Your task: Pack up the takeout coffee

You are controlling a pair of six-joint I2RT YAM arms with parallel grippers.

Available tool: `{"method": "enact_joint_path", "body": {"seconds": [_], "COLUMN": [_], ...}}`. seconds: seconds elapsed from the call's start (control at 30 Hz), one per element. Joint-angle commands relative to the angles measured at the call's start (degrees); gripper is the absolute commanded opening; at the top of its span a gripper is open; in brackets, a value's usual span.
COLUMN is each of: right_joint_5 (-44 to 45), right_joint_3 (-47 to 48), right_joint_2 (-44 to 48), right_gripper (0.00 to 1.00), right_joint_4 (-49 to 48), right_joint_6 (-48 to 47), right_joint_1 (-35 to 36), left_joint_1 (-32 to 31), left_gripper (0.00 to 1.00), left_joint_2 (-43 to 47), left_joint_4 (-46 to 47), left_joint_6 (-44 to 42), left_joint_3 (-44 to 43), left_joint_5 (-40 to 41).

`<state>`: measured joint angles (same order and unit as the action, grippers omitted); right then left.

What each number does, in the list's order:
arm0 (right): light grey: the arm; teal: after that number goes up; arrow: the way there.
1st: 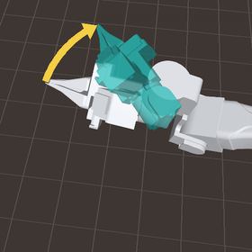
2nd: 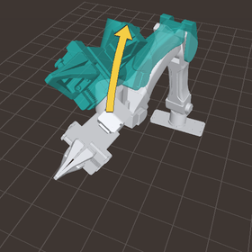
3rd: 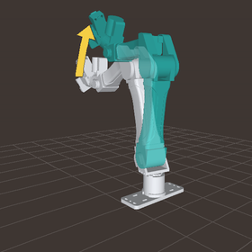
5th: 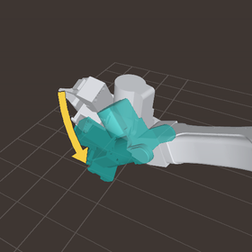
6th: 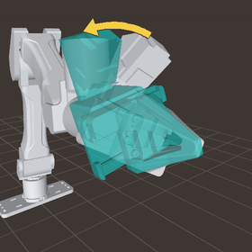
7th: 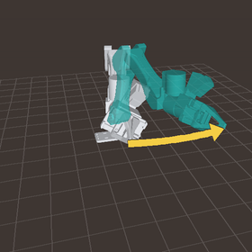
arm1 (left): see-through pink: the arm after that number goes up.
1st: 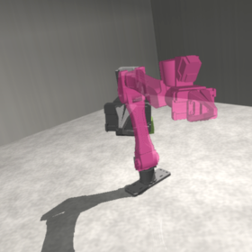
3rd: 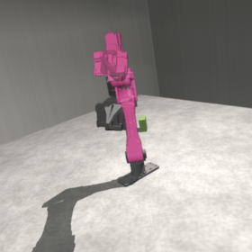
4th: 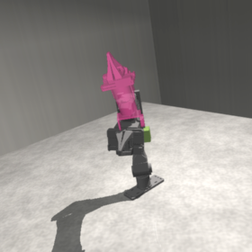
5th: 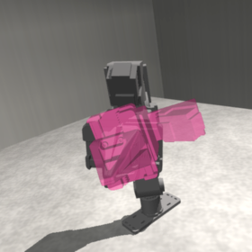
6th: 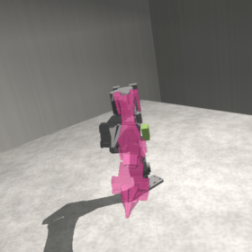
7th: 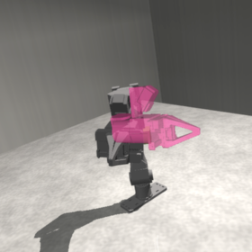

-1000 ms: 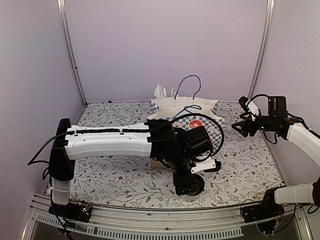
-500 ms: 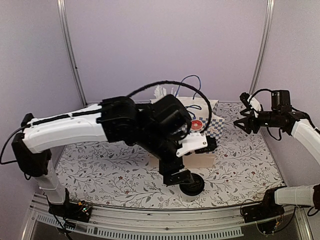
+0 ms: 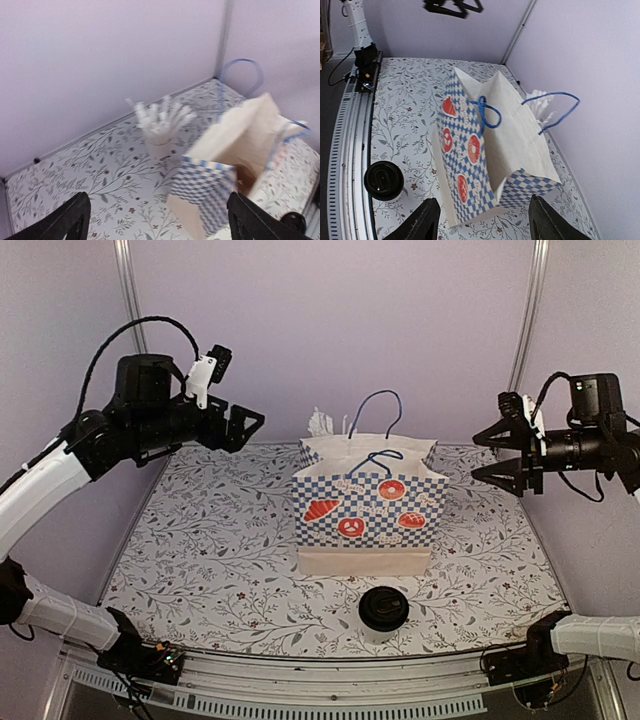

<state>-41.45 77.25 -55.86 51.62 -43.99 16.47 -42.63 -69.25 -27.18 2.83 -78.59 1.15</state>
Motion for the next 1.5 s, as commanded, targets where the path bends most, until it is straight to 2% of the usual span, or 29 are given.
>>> {"method": "enact_joint_path", "body": {"seconds": [0.0, 0.13, 0.2, 0.37, 0.5, 0.6, 0.77, 0.97, 1.33, 1.47], "right_joint_5": [4.1, 6.1, 8.2, 15.4, 19.5, 21.0, 24.7, 30.8, 34.4, 36.2], "right_joint_3": [2.9, 5.4, 5.1, 1.3, 0.3, -0.7, -2.1, -3.1, -1.3, -0.9], "right_joint_2": [-8.8, -16.5, -19.5, -23.9, -27.3, -28.3, -29.6, -31.3, -34.1, -34.9], "right_gripper": [0.64, 0.70, 0.75, 0.87, 0.92, 0.96, 0.97, 0.98, 0.98, 0.94], "right_joint_4": [10.0, 14.3, 14.2, 11.0, 11.4, 11.7, 10.4, 9.7, 9.7, 8.8], "right_joint_6": [-1.7, -3.1, -3.3, -2.3, -1.3, 0.0, 1.3, 2.1, 2.7, 3.1], "right_joint_1": [13.5, 22.0, 25.9, 34.9, 39.1, 42.0, 44.3, 47.6, 50.9, 50.9], "left_joint_1": [11.9, 14.6, 15.8, 16.9, 18.7, 19.7, 21.9, 22.8, 22.9, 22.9], "left_gripper": [0.95, 0.94, 0.93, 0.93, 0.94, 0.94, 0.94, 0.94, 0.94, 0.94], "left_joint_2": [-6.5, -4.2, -3.4, -3.2, -3.6, -4.6, -5.5, -5.4, -6.3, -6.3], "left_joint_4": [3.1, 15.3, 17.5, 15.5, 15.3, 14.8, 14.6, 14.9, 14.8, 14.8], "left_joint_6": [8.8, 8.2, 8.4, 5.5, 5.8, 6.3, 7.3, 7.7, 7.2, 7.1], "left_joint_3": [4.8, 17.8, 21.5, 20.5, 20.8, 20.2, 19.7, 19.9, 19.6, 19.6], "left_joint_5": [13.0, 10.4, 10.4, 13.7, 16.1, 14.7, 10.5, 9.6, 7.4, 7.0]}}
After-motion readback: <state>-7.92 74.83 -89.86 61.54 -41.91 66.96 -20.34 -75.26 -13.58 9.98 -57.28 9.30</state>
